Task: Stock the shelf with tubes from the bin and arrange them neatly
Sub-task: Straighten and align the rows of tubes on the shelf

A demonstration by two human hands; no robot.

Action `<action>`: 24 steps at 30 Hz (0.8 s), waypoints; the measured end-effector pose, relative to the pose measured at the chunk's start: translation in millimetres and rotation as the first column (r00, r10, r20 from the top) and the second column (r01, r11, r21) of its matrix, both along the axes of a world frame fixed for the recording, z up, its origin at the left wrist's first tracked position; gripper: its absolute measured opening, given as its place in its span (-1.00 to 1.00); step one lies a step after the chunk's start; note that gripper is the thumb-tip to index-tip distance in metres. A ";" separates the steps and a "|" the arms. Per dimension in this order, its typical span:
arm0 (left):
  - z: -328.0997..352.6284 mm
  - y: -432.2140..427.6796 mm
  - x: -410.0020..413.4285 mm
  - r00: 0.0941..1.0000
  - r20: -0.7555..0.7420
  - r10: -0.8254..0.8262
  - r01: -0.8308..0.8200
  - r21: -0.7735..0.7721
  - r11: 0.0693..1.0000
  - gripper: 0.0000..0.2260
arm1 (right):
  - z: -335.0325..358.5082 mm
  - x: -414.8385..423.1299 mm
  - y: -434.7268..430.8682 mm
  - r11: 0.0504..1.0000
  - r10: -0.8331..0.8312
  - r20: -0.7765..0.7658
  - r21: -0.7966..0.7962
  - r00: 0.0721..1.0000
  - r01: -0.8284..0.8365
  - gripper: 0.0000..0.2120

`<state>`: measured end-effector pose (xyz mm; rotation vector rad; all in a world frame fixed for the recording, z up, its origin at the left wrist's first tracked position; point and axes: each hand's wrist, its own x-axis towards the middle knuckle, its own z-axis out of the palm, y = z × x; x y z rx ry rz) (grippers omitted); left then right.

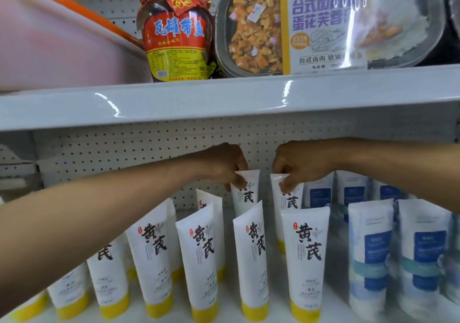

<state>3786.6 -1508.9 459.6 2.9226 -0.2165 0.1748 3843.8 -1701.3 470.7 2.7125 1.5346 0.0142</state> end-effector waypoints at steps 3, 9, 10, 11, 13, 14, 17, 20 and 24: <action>1.9 -0.1 0.7 0.999 -0.045 -0.013 0.012 -0.008 1.000 -0.83 | 1.2 6.9 4.5 1.000 -0.001 0.004 0.013 1.000 0.001 -0.74; -5.2 0.2 2.1 0.996 -0.081 -0.024 0.021 -0.038 0.999 -0.84 | -7.6 14.6 10.8 1.000 -0.009 -0.054 0.023 0.998 0.011 -0.87; -6.0 1.9 2.5 0.996 -0.082 -0.023 0.019 -0.048 0.999 -0.83 | -8.4 14.6 11.1 1.000 -0.009 -0.064 0.029 0.998 0.011 -0.95; -6.7 3.9 2.8 0.996 -0.084 -0.021 0.017 -0.057 0.998 -0.82 | -9.2 15.8 11.8 0.999 -0.005 -0.065 0.036 0.998 0.008 -0.97; -8.0 8.1 3.3 0.996 -0.085 -0.021 0.016 -0.066 0.998 -0.83 | -9.8 16.8 12.9 0.999 0.001 -0.073 0.046 0.997 0.002 -0.98; -8.8 10.0 3.6 0.996 -0.084 -0.020 0.014 -0.069 0.998 -0.83 | -9.9 16.5 13.7 0.999 0.000 -0.080 0.046 0.997 0.004 -0.99; -10.6 14.0 3.9 0.997 -0.078 -0.009 0.002 -0.085 0.996 -0.86 | -9.8 16.5 15.6 0.999 -0.019 -0.094 0.036 0.995 0.023 -0.94; -11.0 14.6 3.5 0.997 -0.073 0.003 -0.008 -0.064 0.998 -0.92 | -8.2 14.2 17.8 0.999 -0.028 -0.110 0.016 0.994 0.030 -0.93; -11.8 12.0 2.1 0.998 -0.052 0.019 -0.019 -0.015 1.000 -0.84 | -10.1 11.1 19.4 0.999 -0.045 -0.101 -0.027 0.994 0.043 -0.91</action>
